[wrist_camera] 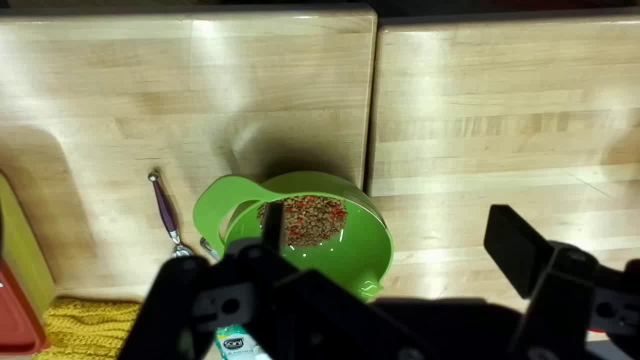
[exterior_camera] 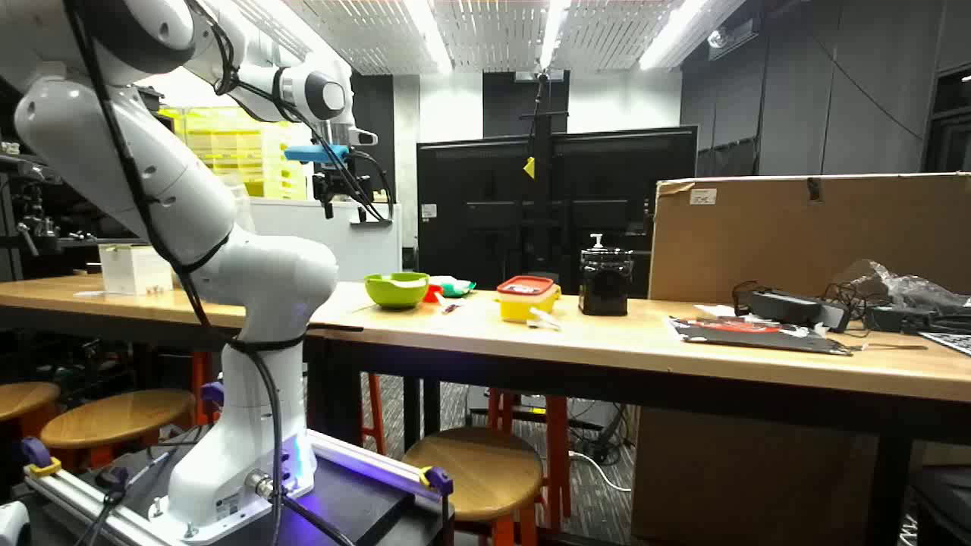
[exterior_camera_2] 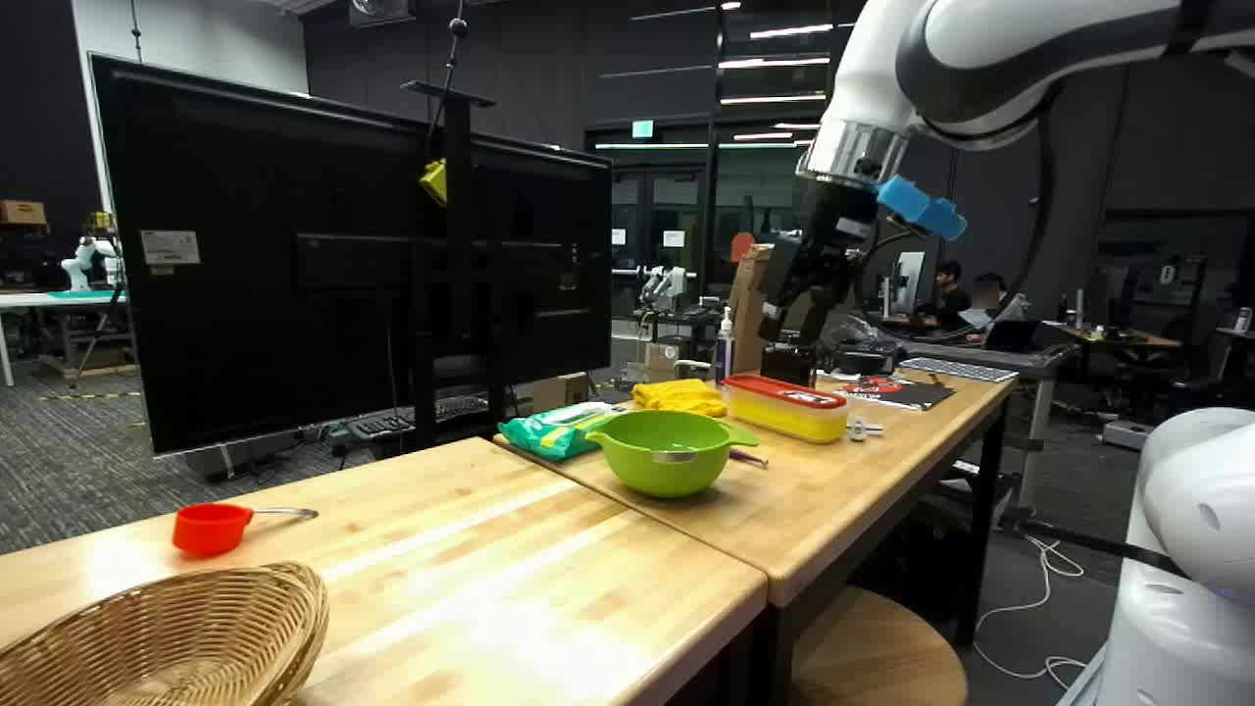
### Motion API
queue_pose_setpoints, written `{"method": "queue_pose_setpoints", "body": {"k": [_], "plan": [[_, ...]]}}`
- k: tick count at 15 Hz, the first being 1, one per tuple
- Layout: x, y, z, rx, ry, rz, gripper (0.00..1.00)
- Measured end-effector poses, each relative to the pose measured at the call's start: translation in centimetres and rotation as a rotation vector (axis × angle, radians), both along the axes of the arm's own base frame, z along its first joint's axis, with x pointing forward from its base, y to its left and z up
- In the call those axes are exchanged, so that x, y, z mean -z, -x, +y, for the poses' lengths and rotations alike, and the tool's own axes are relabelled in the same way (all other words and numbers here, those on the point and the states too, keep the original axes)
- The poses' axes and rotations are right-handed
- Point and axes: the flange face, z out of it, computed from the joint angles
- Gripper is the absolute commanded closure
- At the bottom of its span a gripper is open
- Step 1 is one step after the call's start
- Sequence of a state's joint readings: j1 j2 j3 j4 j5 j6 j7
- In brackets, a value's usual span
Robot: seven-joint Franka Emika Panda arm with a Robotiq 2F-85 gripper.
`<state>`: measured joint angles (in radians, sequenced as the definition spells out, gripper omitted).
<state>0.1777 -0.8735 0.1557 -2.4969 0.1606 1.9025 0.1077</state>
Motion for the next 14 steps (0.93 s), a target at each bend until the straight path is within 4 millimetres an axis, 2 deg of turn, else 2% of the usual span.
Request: {"method": "queue_pose_setpoints", "body": {"k": [11, 14], "plan": [[0.00, 0.00, 0.00, 0.000, 0.000, 0.000, 0.00], [0.28, -0.13, 0.52, -0.009, 0.016, 0.004, 0.00]]}}
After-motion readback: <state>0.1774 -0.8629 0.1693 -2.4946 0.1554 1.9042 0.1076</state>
